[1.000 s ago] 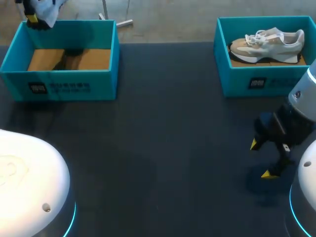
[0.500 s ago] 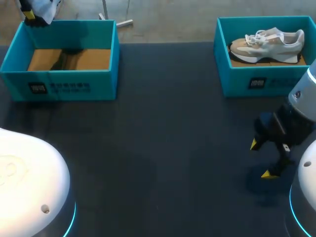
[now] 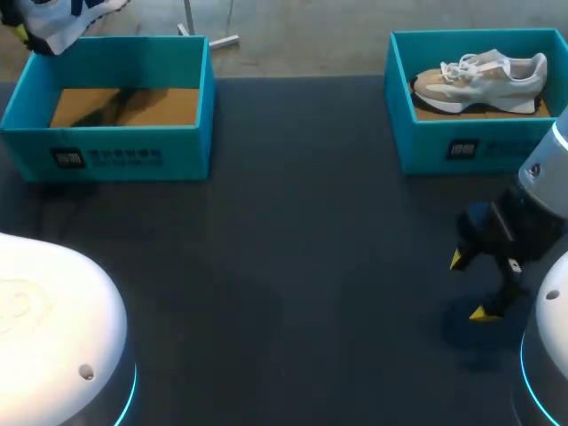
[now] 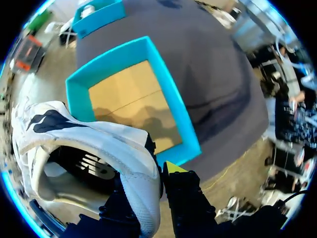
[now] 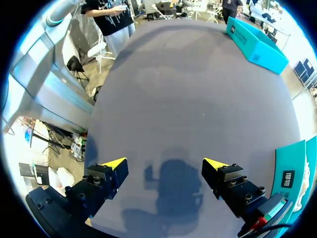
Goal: Take the shoe out of the shoebox, open the shoe tongue, remove and reinsert the insole, then place the shoe into the shoebox
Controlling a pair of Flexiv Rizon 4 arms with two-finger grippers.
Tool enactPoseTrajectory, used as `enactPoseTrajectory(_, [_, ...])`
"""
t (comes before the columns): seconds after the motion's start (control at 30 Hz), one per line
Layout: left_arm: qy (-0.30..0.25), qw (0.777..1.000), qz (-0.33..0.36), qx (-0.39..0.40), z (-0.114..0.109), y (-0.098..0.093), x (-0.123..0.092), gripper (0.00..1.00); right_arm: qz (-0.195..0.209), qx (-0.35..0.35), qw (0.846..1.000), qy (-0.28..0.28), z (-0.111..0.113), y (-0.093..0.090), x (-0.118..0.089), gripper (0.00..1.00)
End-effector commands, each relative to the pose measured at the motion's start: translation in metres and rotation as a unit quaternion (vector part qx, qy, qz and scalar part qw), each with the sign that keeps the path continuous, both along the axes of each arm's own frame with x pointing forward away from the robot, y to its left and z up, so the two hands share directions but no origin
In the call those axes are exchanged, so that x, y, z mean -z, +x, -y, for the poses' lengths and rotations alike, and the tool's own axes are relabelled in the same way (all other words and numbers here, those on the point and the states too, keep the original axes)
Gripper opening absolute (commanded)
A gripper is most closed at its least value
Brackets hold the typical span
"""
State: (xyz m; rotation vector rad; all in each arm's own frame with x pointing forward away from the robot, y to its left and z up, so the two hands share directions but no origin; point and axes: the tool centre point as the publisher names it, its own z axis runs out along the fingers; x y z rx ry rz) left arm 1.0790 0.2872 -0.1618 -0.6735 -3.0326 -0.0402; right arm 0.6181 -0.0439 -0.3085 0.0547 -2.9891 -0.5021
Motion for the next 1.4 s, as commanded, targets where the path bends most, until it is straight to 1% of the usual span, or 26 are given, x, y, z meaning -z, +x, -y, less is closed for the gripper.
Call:
enactPoseTrajectory(0.03, [0.017,0.991,-0.034,0.132,0.0,0.004,-0.003,0.0,0.0,0.0,1.0,-0.001,0.0,-0.001,0.001,1.0])
enactPoseTrajectory(0.43, [0.017,0.991,-0.034,0.132,0.0,0.004,-0.003,0.0,0.0,0.0,1.0,-0.001,0.0,-0.001,0.001,1.0])
enactPoseTrajectory(0.5, [0.011,0.988,-0.035,0.152,-0.006,0.011,-0.002,0.0,0.0,0.0,1.0,-0.001,0.0,-0.001,0.001,1.0])
enactPoseTrajectory(0.53, [0.007,0.98,-0.046,0.195,-0.01,0.015,0.0,0.0,0.0,0.0,1.0,-0.001,0.0,-0.001,0.001,1.0])
enactPoseTrajectory(0.6, [0.023,0.972,-0.045,0.231,-0.018,0.021,0.003,0.0,0.0,0.0,1.0,-0.001,0.0,-0.001,0.001,1.0])
enactPoseTrajectory(0.63, [0.029,0.955,-0.052,0.289,-0.021,0.022,0.005,0.0,0.0,0.0,1.0,-0.001,0.0,-0.001,0.001,1.0])
enactPoseTrajectory(0.67, [0.04,0.957,-0.046,0.283,-0.024,0.024,0.007,0.0,0.0,0.0,1.0,-0.001,0.0,-0.001,0.001,1.0])
enactPoseTrajectory(0.7, [0.05,0.946,-0.054,0.316,-0.028,0.027,0.009,0.0,0.0,0.0,1.0,-0.001,0.0,-0.001,0.001,1.0])
enactPoseTrajectory(0.77, [0.053,0.936,-0.056,0.345,-0.032,0.029,0.011,0.0,0.0,0.0,1.0,-0.001,0.0,-0.001,0.001,1.0])
enactPoseTrajectory(0.83, [0.061,0.918,-0.049,0.388,-0.033,0.026,0.011,0.0,0.0,0.0,1.0,-0.001,0.0,-0.001,0.001,1.0])
enactPoseTrajectory(0.9, [0.062,0.907,-0.048,0.414,-0.034,0.025,0.011,0.0,0.0,0.0,1.0,-0.001,0.0,-0.001,0.001,1.0])
enactPoseTrajectory(0.97, [0.072,0.896,-0.042,0.435,-0.034,0.023,0.011,0.0,0.0,0.0,1.0,-0.001,0.0,-0.001,0.001,1.0])
enactPoseTrajectory(1.13, [0.076,0.886,-0.036,0.457,-0.031,0.015,0.011,0.0,0.0,0.0,1.0,-0.001,0.0,-0.001,0.001,1.0])
enactPoseTrajectory(1.17, [0.078,0.876,-0.034,0.475,-0.032,0.011,0.012,0.0,0.0,0.0,1.0,-0.001,0.0,-0.001,0.001,1.0])
enactPoseTrajectory(1.2, [0.081,0.874,-0.03,0.479,-0.032,0.009,0.012,0.0,0.0,0.0,1.0,-0.001,0.0,-0.001,0.001,1.0])
enactPoseTrajectory(1.4, [0.081,0.874,-0.03,0.479,-0.032,0.009,0.012,0.0,0.0,0.0,1.0,-0.001,0.0,-0.001,0.001,1.0])
